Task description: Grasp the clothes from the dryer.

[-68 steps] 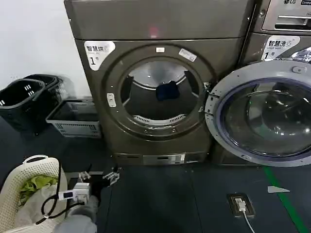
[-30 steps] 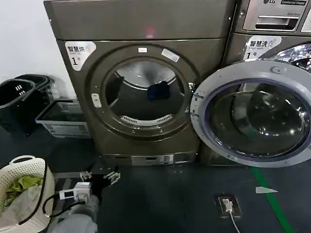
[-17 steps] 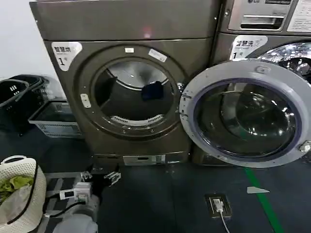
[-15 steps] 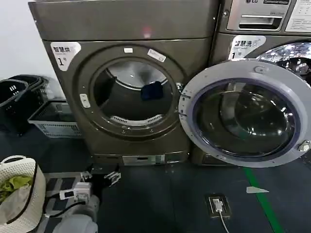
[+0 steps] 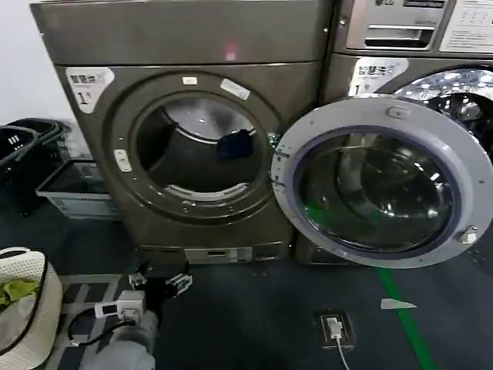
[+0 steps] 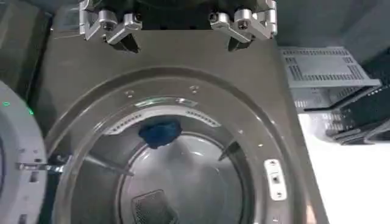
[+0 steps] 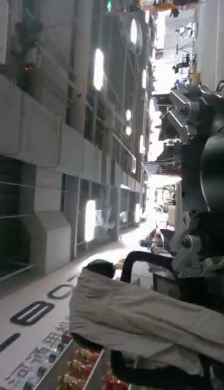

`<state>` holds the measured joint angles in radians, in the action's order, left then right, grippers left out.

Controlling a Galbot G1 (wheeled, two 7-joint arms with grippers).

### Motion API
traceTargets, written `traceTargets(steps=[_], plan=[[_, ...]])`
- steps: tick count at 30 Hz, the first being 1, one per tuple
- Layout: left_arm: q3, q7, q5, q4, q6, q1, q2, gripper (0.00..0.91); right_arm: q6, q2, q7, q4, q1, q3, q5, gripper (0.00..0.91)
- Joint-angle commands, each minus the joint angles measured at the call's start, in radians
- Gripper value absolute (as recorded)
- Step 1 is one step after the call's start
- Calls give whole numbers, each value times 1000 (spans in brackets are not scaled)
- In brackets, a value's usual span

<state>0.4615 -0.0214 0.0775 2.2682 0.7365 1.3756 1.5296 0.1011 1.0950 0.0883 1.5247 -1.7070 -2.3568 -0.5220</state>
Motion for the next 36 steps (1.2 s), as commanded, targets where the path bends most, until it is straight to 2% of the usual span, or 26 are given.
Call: traceTargets(steps=[1, 21, 36], plan=[[-2, 3, 3, 0, 49, 1, 0, 907, -2, -1, 14, 1, 2, -4, -26, 907], [-6, 1, 4, 9, 49, 0, -1, 907, -13, -6, 17, -3, -1, -14, -72, 907], [-6, 1, 4, 14, 49, -1, -5, 907, -7, -8, 19, -4, -2, -12, -72, 907]])
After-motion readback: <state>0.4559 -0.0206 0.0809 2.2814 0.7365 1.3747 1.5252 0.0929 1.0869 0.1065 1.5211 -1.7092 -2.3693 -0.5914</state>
